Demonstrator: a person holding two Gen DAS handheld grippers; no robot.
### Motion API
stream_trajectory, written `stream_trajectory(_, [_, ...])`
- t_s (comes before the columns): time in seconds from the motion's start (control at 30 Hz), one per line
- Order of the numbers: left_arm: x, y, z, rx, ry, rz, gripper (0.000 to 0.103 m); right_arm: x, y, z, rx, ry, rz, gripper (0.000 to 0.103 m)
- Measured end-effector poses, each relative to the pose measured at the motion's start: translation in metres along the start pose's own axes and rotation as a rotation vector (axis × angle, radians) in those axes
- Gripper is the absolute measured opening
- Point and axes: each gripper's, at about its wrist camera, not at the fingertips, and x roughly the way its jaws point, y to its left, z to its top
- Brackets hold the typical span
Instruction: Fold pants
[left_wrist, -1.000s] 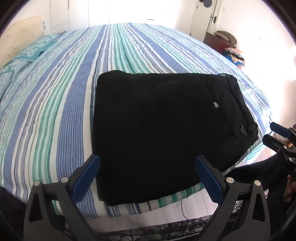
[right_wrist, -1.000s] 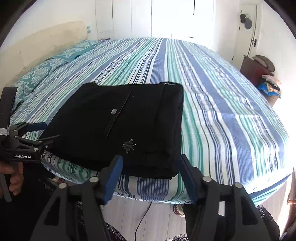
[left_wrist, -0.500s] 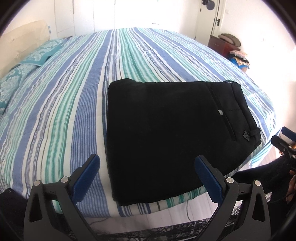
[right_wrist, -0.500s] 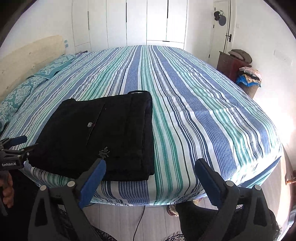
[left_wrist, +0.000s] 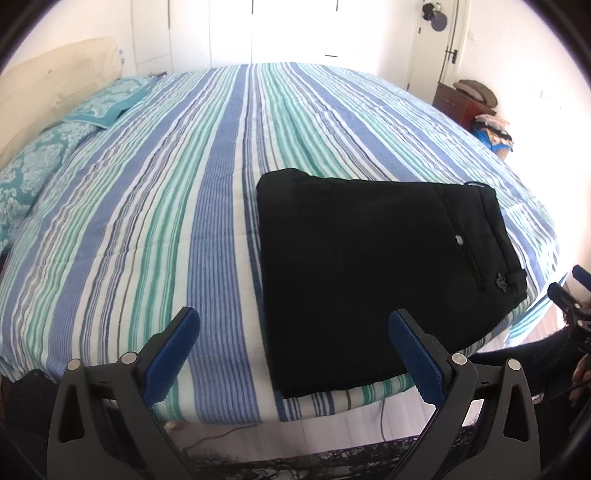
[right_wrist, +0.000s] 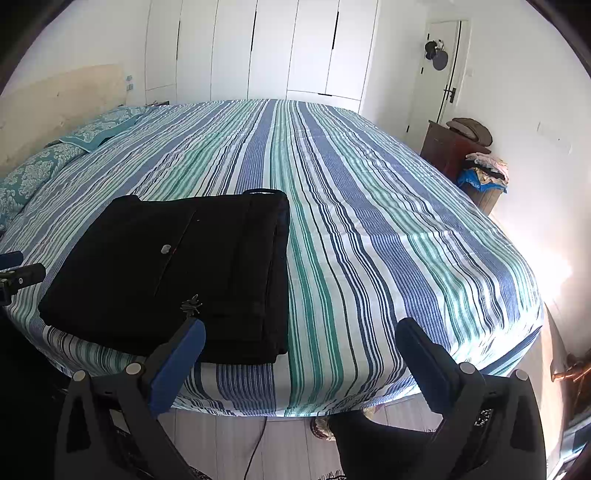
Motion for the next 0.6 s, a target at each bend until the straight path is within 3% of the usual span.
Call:
stream_trajectory(0.13, [0.000, 0.005, -0.003, -0.017, 0.019, -0.005, 0.102, 0.001, -0.001, -0.001, 0.001, 0.002, 0.044, 0.102])
stream_trajectory(0.27, [0.013, 0.013, -0.001, -0.059, 0.084, -0.029, 0.102, 0.013, -0.004, -0.001, 0.065, 0.054, 0.191, 0.102])
stream_trajectory(0.33, [0.008, 0.020, 0.001, -0.101, 0.088, -0.028, 0.102, 0.013, -0.003, -0.001, 0.058, 0.072, 0.160, 0.102])
stream_trajectory(0.43, [-0.013, 0.014, 0.002, -0.049, 0.051, 0.009, 0.102, -0.002, -0.001, 0.002, 0.052, 0.047, 0.123, 0.102])
stream_trajectory(0.5, [-0.008, 0.015, 0.004, -0.048, 0.075, -0.039, 0.102, 0.002, -0.009, 0.006, 0.123, 0.067, 0.243, 0.102])
stream_trajectory(0.6, [0.034, 0.028, 0.016, -0.113, 0.187, -0.154, 0.102, 0.041, -0.026, 0.014, 0.220, 0.156, 0.407, 0.102])
